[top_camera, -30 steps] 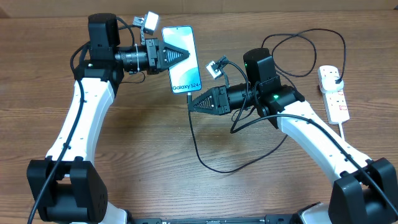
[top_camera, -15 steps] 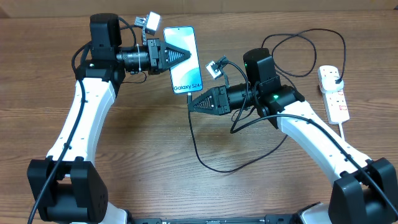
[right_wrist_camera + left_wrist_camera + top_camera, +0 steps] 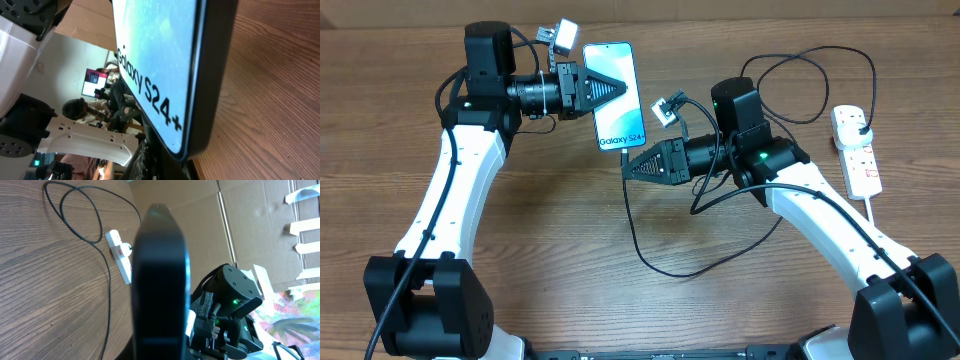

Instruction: Plug charger to phone and switch on socket

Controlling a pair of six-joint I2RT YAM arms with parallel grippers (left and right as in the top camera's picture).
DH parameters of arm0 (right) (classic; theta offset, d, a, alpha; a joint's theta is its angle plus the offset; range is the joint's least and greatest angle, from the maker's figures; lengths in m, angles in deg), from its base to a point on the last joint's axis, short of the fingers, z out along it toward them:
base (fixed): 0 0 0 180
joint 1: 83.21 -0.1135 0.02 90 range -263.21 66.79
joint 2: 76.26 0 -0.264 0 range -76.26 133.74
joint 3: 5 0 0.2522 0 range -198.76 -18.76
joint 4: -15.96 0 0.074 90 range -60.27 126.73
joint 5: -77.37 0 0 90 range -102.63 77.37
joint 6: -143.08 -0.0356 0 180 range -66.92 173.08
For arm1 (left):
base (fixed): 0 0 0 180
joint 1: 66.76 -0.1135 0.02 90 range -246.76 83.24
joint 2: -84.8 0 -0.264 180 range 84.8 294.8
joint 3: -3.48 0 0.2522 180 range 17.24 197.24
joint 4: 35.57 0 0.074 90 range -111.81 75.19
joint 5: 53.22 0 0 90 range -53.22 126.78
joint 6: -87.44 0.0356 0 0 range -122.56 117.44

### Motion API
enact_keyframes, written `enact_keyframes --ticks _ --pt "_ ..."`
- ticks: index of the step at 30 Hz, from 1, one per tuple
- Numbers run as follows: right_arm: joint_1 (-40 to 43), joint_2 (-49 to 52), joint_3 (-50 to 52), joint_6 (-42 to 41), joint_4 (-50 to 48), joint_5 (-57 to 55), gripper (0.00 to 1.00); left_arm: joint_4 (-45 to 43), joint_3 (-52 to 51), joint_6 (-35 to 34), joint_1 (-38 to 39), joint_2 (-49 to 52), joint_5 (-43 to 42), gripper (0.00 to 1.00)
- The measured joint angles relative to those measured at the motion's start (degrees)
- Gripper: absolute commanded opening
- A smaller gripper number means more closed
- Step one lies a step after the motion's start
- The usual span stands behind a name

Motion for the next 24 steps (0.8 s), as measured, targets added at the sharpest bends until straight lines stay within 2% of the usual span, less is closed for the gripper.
enact_keyframes --ticks 24 --pt "-0.04 0.0 0.02 -0.09 -2.29 1.27 0.04 -0.02 0.0 0.0 0.0 0.0 0.2 0.06"
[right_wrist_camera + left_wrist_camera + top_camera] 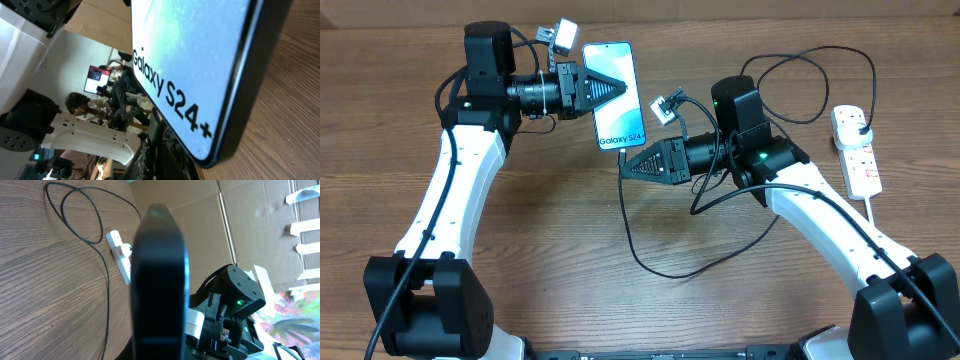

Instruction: Plug charger to phone and switch on socket

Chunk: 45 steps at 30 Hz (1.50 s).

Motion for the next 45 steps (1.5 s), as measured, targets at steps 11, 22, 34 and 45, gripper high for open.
enact_keyframes --ticks 11,22,34,45 --pt "0.24 0.0 0.0 0.04 -0.17 0.02 0.04 -0.02 0.0 0.0 0.0 0.0 -0.02 0.04" --pt "1.55 0.0 0.0 0.17 1.2 -0.02 0.04 0.0 0.0 0.02 0.0 0.0 0.24 0.04" --pt "0.15 0.02 -0.22 6.93 27.28 -25.97 0.54 6.27 0.0 0.5 -6.56 0.0 13.44 0.04" --pt "-6.71 7.32 -21.86 9.62 45.53 -48.96 0.68 13.14 0.0 2.97 -17.92 0.0 18.53 0.04"
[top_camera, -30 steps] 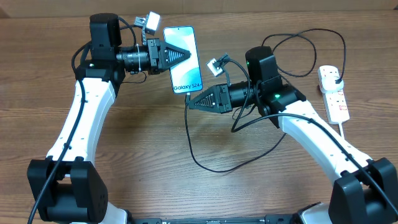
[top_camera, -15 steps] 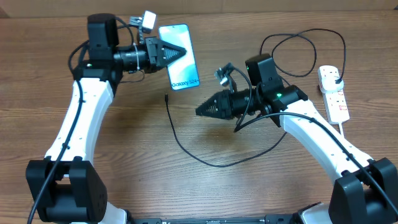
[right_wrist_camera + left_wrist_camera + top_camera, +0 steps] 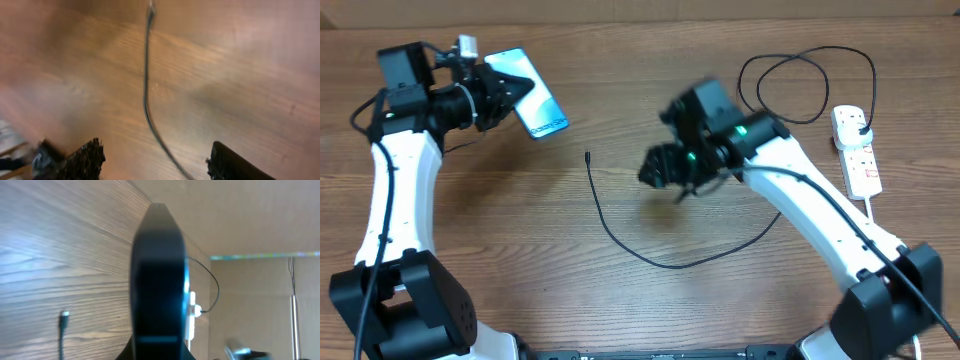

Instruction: Plug charger to phone and switch on socket

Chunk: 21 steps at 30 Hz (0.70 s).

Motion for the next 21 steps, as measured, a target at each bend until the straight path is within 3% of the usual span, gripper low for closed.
enact_keyframes --ticks 5,15,19,21 --pt "-5.03 9.2 -13.03 0.87 -0.39 -7.58 0.65 4.42 0.0 2.14 -3.3 0.0 -0.11 0.04" --pt "-11.06 27.04 -14.4 1.07 -15.52 -16.72 0.58 12.31 0.0 7.58 -5.51 0.0 4.31 0.04" --pt "-12.83 32.33 -14.4 1.11 -18.49 -17.7 0.47 13.49 0.0 9.14 -5.51 0.0 6.73 0.04" --pt "-13.77 33.22 -15.13 1.31 -18.82 -18.43 0.34 13.53 0.0 9.44 -5.51 0.0 7.45 0.04"
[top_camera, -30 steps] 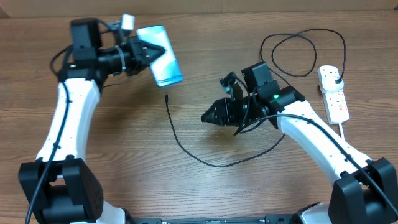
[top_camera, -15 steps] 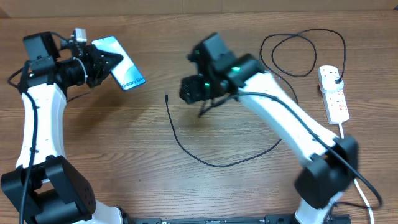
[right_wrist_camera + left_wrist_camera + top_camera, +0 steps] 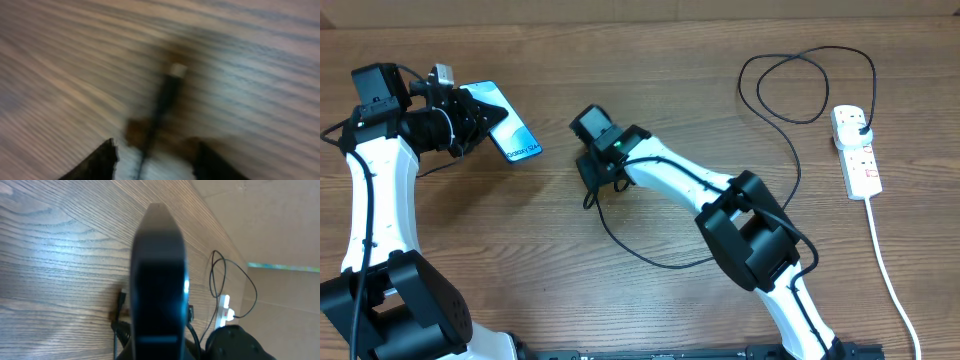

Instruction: Plug charger to phone and switch on socket

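Observation:
My left gripper [image 3: 470,120] is shut on the phone [image 3: 508,135], held lit side up above the table's far left. In the left wrist view the phone [image 3: 159,280] shows edge-on and hides the fingers. The black charger cable [image 3: 650,262] lies loose on the table. Its free plug end [image 3: 176,71] lies just ahead of my right gripper [image 3: 157,162], which is open with the cable running between its fingers [image 3: 100,160]. Overhead, the right gripper [image 3: 592,185] is low over that end. The white power strip [image 3: 855,150] lies far right with the charger plugged in.
The cable makes a loop [image 3: 805,85] at the back right before it reaches the strip. The strip's white lead [image 3: 890,270] runs toward the front right edge. The right wrist view is blurred. Cardboard walls stand behind the table.
My right gripper has moved left from the table's middle to the cable's free end and is open around it. My left gripper has carried the phone a little further left.
At first my left gripper held the phone at the back middle, with my right gripper and the cable's end at the phone's lower edge. Later the phone was off to the left and the cable lay loose on the table. Now my right gripper is open over that end.

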Controlling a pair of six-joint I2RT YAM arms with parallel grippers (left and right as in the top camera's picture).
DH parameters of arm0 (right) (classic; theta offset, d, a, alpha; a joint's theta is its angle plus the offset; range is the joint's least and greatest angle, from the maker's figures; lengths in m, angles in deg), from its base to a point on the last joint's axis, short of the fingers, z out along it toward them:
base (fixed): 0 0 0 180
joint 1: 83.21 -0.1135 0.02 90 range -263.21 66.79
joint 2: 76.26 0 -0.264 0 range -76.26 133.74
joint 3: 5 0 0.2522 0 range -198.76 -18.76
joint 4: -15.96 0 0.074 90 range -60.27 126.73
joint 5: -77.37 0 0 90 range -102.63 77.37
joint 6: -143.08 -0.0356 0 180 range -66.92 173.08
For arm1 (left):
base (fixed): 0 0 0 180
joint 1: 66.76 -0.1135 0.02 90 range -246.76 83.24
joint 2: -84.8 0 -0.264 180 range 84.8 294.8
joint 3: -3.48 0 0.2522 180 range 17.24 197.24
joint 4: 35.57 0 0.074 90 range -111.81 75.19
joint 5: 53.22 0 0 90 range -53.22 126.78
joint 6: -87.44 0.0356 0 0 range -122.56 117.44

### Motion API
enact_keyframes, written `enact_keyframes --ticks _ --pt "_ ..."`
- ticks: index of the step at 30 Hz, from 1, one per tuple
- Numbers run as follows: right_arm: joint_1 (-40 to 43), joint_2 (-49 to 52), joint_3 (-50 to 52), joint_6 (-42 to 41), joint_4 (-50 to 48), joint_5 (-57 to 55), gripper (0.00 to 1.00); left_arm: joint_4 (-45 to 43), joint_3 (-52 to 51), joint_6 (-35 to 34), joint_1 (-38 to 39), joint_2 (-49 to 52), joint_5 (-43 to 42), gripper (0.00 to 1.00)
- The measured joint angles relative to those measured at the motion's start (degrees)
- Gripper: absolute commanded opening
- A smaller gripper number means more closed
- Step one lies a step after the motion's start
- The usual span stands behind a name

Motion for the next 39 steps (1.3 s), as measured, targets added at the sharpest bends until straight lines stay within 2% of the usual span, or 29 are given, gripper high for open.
enact_keyframes --ticks 1,4,7,11,14,22,27,30,33,39 --pt "-0.5 0.24 -0.13 0.13 0.22 -0.46 0.22 -0.04 0.0 0.04 0.0 0.0 0.2 0.04" --pt "-1.66 0.7 -0.81 0.22 3.63 -3.8 0.04 -0.07 0.0 0.04 0.0 0.0 0.46 0.04" --pt "-1.92 0.72 -2.69 -0.68 11.06 -6.82 0.04 -0.11 0.0 0.07 0.0 0.0 0.72 0.04" --pt "-0.46 1.68 -7.1 -1.51 31.12 -9.77 0.04 -0.09 0.0 0.07 0.0 0.0 1.29 0.04" --pt "2.45 1.88 -7.58 -1.7 40.19 -10.88 0.04 -0.09 0.0 0.07 0.0 0.0 1.49 0.04" --pt "13.2 1.88 -7.58 -1.81 47.36 -12.13 0.04 -0.09 0.0 0.07 0.0 0.0 1.53 0.04" --pt "16.17 1.88 -7.58 0.52 46.9 -6.73 0.2 -0.09 0.0 0.07 0.0 0.0 1.53 0.04" --pt "16.11 1.86 -7.58 1.57 45.48 -3.08 0.24 -0.09 0.0 0.07 0.0 0.0 1.53 0.04" --pt "15.3 1.86 -7.58 2.08 43.15 -0.59 0.28 -0.09 0.0 0.07 0.0 0.0 1.53 0.04" --pt "10.75 1.86 -7.58 2.54 38.75 1.92 0.49 -0.09 0.0 0.07 0.0 0.0 1.53 0.04"
